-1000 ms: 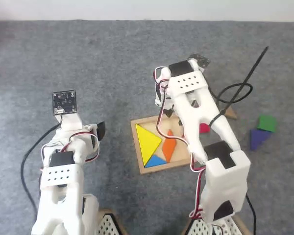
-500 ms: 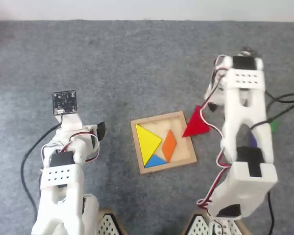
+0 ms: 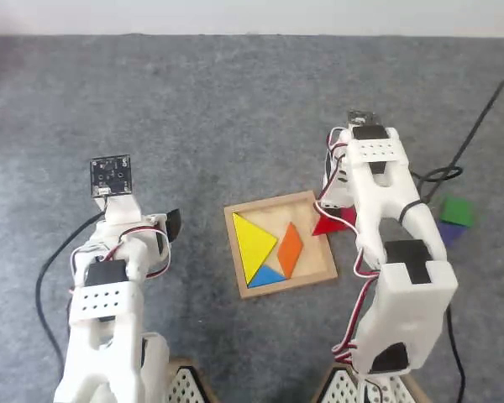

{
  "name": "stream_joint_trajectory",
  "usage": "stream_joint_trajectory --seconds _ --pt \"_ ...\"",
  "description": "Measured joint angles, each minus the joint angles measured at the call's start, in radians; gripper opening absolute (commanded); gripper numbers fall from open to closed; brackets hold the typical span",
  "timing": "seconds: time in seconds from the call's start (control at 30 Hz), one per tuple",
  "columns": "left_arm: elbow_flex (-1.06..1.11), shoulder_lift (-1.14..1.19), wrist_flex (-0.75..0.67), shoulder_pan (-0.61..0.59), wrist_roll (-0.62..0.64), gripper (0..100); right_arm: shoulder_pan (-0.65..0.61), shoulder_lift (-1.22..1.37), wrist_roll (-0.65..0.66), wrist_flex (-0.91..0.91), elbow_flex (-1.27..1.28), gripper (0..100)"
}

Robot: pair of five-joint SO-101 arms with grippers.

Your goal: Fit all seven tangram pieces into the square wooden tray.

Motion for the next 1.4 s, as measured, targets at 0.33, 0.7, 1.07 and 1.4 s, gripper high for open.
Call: stream_joint_trajectory --seconds 0.33,0.7,1.07,1.4 --pt "0.0 0.0 0.0 0.0 0.0 27 -0.121 -0.002 0.002 -0.054 0.015 12.6" --pt "0.0 0.0 0.0 0.0 0.0 27 -0.259 -0.023 0.002 -0.055 0.017 12.7" --pt "0.0 0.0 0.0 0.0 0.0 27 -0.358 -0.025 -0.15 -0.061 0.015 12.8" --pt "0.0 0.0 0.0 0.0 0.0 27 -0.416 -0.103 -0.265 -0.104 0.035 13.0"
